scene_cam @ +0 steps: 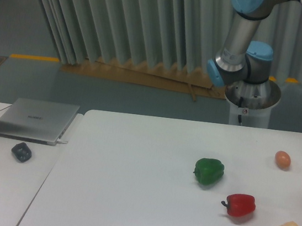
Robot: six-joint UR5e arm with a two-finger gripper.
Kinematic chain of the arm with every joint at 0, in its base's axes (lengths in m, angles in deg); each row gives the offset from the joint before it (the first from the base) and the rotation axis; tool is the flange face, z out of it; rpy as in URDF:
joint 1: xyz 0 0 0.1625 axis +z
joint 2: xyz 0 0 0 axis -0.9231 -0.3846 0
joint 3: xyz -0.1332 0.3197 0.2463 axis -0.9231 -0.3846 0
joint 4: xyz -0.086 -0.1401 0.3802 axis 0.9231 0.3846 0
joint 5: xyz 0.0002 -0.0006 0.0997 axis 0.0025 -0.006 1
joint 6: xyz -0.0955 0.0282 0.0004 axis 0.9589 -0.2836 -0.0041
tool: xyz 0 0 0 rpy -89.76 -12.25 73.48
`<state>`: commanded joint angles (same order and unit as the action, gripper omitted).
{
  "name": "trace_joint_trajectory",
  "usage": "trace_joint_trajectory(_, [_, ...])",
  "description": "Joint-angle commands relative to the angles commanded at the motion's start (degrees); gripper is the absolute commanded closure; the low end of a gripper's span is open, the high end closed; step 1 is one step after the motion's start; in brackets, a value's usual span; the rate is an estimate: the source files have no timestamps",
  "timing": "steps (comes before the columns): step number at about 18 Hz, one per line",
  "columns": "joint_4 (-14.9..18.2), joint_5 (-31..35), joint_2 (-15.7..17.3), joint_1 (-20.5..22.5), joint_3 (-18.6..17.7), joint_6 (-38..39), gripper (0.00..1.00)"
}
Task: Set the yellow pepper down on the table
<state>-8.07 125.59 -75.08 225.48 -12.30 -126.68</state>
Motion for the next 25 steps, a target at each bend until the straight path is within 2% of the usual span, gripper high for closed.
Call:
trace_joint_trajectory(6, [-0.2,0.1,0.7,1.2,0.1,3.8,0.0])
trace_joint_trajectory(17, [-0.2,0.7,0.9,1.0,-0.2,4.7,0.0])
trace_joint_trajectory(21, [-0.2,0.6,1.3,1.1,-0.3,14.1,0.0])
trace_joint_trajectory(24, [-0.2,0.5,1.7,1.7,-0.3,17.8,0.0])
trace_joint_trajectory(25, [-0.2,0.3,1.7,2.1,-0.3,21.5,0.0])
